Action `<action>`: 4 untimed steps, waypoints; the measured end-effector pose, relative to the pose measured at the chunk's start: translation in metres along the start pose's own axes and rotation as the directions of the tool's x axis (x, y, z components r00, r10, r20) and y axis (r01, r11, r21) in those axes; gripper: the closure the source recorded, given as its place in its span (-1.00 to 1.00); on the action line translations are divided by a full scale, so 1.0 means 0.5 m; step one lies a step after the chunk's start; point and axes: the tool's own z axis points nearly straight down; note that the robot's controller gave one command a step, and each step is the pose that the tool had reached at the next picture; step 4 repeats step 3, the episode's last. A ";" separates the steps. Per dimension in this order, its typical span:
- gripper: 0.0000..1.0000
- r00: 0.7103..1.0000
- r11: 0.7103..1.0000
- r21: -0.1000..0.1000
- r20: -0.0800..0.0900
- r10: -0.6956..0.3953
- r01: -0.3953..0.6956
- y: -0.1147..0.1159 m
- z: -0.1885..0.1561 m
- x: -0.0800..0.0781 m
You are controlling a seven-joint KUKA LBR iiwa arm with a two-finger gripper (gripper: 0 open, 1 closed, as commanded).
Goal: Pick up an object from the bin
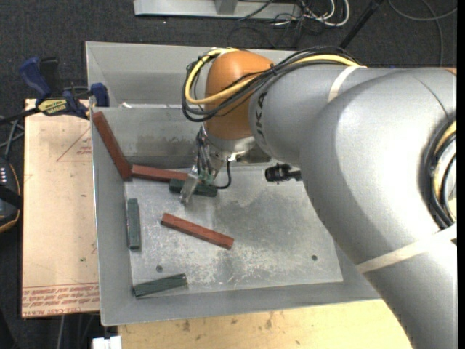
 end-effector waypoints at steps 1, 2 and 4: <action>1.00 1.000 1.000 0.008 -0.007 -0.002 0.002 -0.003 -0.031 0.005; 1.00 1.000 1.000 0.006 -0.004 -0.002 0.002 -0.003 -0.075 0.003; 1.00 1.000 1.000 0.002 0.002 -0.003 0.003 -0.002 -0.111 0.002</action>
Offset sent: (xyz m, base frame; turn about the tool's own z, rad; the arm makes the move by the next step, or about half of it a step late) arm 0.0000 0.0000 0.0795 0.0000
